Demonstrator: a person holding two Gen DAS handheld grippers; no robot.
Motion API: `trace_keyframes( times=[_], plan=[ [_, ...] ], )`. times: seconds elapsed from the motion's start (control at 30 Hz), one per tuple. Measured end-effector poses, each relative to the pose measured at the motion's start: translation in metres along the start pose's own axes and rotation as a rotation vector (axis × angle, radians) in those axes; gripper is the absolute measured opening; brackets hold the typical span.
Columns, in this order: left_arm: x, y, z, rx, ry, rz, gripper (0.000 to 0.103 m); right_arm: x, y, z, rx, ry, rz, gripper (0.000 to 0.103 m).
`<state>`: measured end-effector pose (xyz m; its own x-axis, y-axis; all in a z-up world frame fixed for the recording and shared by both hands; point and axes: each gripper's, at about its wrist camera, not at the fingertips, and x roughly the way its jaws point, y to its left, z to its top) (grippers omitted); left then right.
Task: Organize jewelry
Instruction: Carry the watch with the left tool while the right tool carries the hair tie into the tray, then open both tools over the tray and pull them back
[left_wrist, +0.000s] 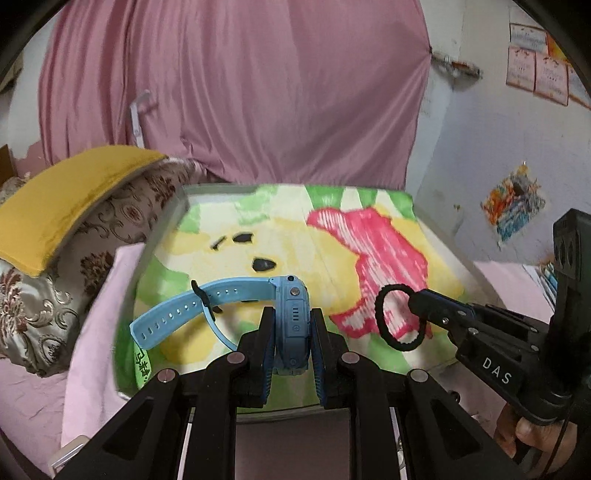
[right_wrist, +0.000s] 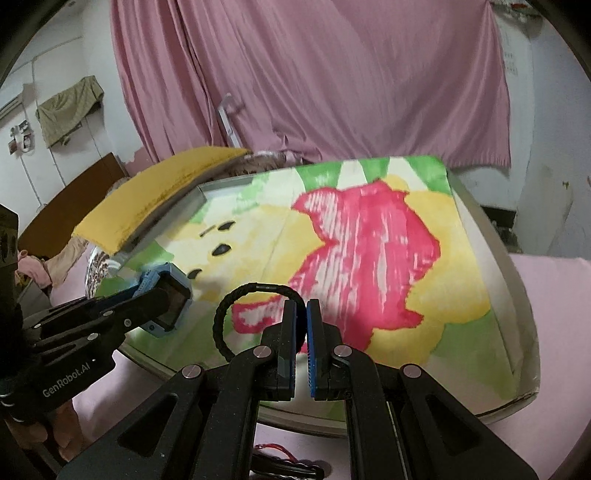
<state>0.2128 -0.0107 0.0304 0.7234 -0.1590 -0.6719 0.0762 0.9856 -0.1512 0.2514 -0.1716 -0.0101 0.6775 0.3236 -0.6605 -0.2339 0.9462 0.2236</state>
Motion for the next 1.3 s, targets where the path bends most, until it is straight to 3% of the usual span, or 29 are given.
trace_keyframes(
  times=[0.1, 0.3, 0.43, 0.6, 0.67, 0.8, 0.87, 1.03, 1.13, 1.3],
  plan=[
    [0.009, 0.006, -0.002, -0.043, 0.053, -0.052, 0.017, 0.003, -0.001, -0.002, 0.008, 0.021, -0.001, 0.005],
    [0.006, 0.01, -0.003, -0.068, 0.051, -0.077, 0.017, 0.002, 0.001, -0.003, 0.004, 0.025, -0.001, 0.007],
    [-0.002, 0.01, -0.004, -0.059, 0.015, -0.072, 0.018, -0.01, 0.004, -0.006, -0.008, -0.023, -0.016, 0.026],
    [-0.031, 0.013, -0.008, -0.064, -0.09, -0.057, 0.039, -0.041, 0.013, -0.013, -0.035, -0.144, -0.019, 0.037],
    [-0.048, 0.016, -0.011, -0.069, -0.147, -0.052, 0.053, -0.056, 0.017, -0.017, -0.038, -0.193, -0.02, 0.054],
    [-0.081, 0.026, -0.019, -0.078, -0.25, -0.028, 0.066, -0.084, 0.027, -0.028, -0.046, -0.293, -0.039, 0.065],
    [-0.095, 0.031, -0.024, -0.078, -0.287, -0.006, 0.078, -0.098, 0.034, -0.035, -0.047, -0.34, -0.043, 0.077],
    [-0.125, 0.046, -0.042, -0.072, -0.359, 0.034, 0.096, -0.124, 0.05, -0.056, -0.041, -0.424, -0.031, 0.092],
    [-0.139, 0.058, -0.055, -0.067, -0.377, 0.04, 0.101, -0.134, 0.061, -0.07, -0.044, -0.445, -0.034, 0.098],
    [-0.153, 0.074, -0.076, -0.042, -0.361, 0.049, 0.102, -0.144, 0.085, -0.093, -0.097, -0.449, -0.047, 0.099]
  ],
)
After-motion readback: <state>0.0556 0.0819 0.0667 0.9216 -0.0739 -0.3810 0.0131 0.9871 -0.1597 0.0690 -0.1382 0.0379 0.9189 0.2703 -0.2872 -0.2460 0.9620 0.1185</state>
